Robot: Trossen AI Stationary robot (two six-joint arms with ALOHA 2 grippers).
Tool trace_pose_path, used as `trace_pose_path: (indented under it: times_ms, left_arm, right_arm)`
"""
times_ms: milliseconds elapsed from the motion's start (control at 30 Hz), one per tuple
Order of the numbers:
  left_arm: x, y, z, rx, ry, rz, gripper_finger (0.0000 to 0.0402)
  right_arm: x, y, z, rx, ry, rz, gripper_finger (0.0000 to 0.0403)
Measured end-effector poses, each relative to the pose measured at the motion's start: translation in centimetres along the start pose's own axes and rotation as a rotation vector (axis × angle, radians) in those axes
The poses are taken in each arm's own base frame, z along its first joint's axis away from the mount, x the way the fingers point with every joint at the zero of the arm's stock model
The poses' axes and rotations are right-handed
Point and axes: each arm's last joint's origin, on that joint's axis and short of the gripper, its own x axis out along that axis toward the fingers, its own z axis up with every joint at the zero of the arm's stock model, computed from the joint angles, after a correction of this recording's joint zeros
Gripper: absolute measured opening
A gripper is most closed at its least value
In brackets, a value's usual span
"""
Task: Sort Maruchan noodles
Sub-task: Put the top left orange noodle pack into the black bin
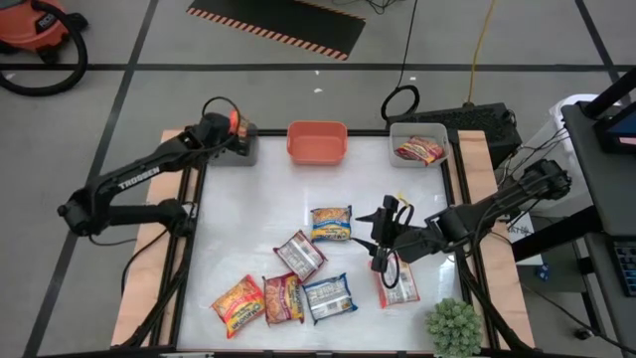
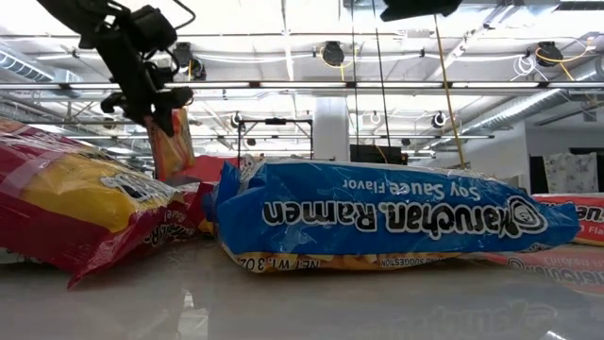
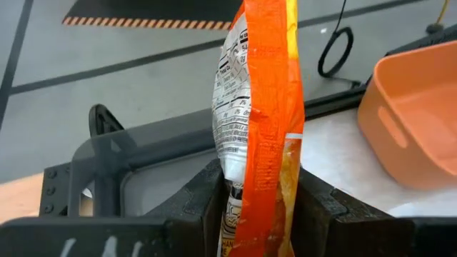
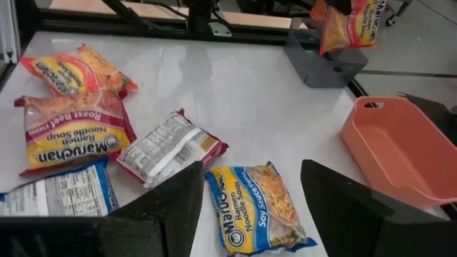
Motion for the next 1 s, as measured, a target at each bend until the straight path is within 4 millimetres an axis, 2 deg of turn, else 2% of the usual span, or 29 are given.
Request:
trace_pose_path:
  times_ms: [133,267,533,1000]
  left_arm:
    - [0.7,-0.1,0.0,-0.023,0.016,0.009,0.0122]
    - [1.4,-0.4,-0.3,-0.059,0.044,0.015,0.0122]
    - [2.6,-0.5,-0.8,-0.023,0.105,0.042,0.0124]
    - [2.6,-0.2,-1.1,0.027,0.123,0.118,0.0198]
  right_arm:
    - [0.4,0.1,-0.6,0.000,-0.011,0.004,0.0226]
    - [0.4,0.2,-0.4,0.014,-0.030,0.009,0.0226]
    - [0.4,0.3,0.0,0.014,-0.067,0.021,0.0226]
    - [0.4,0.3,0.0,0.013,-0.066,0.024,0.0226]
